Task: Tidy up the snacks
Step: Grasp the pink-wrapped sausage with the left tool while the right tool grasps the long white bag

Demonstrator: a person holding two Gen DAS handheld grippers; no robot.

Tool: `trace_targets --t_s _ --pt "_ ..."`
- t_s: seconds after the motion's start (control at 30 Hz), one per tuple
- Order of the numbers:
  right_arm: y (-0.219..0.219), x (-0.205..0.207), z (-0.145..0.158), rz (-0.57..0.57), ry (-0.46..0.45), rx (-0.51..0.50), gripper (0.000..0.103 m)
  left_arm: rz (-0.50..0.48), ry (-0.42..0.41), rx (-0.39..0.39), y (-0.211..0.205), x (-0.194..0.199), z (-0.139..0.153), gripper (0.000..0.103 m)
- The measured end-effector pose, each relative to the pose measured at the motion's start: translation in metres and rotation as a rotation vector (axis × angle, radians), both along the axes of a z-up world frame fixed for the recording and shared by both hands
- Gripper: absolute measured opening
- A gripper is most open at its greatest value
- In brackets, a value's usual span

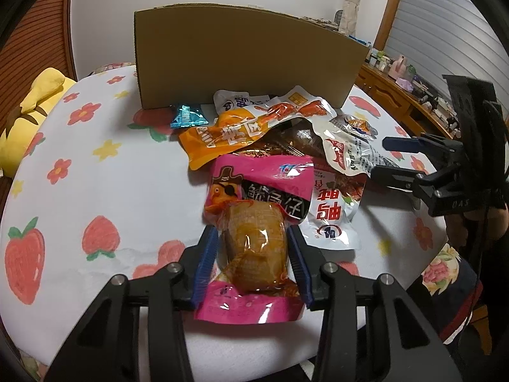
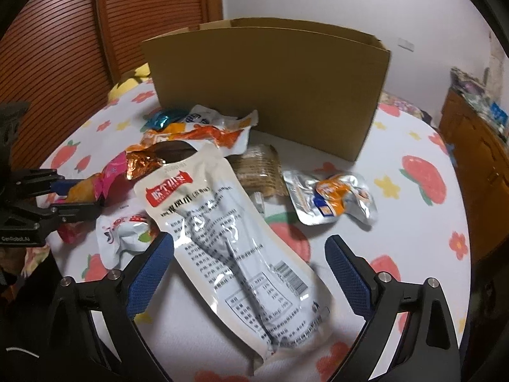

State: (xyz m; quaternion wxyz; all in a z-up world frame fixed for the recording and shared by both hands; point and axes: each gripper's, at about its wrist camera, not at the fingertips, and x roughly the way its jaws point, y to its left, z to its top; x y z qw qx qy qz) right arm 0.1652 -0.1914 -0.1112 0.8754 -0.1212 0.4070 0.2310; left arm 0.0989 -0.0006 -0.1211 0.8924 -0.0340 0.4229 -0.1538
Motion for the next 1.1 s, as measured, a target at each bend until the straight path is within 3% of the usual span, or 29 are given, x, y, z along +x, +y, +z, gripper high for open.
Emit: trace_targets --t_s 0.07,0.27,0.77,0.93,1.1 --pt "0.001 0.004 0.0 0.021 0.028 0.012 0.087 0.001 -0.003 0.0 0.001 -0.001 0.0 0.044" --pt "-0.003 0.004 0.002 0.056 0.046 -0.005 0.083 0.008 -0.003 0.001 0.002 -0.001 0.0 0.044" --pt "0.01 0.006 -0.01 0.121 0.076 -0.081 0.081 0.003 -0.009 0.017 0.0 -0.002 0.003 0.039" --pt "0.017 0.008 -0.015 0.118 0.073 -0.102 0.074 0.01 -0.01 0.01 0.001 -0.003 0.003 0.039" --pt "0.014 -0.003 -0.012 0.13 0.055 -0.101 0.053 0.011 -0.016 0.005 0.001 -0.005 0.005 0.039"
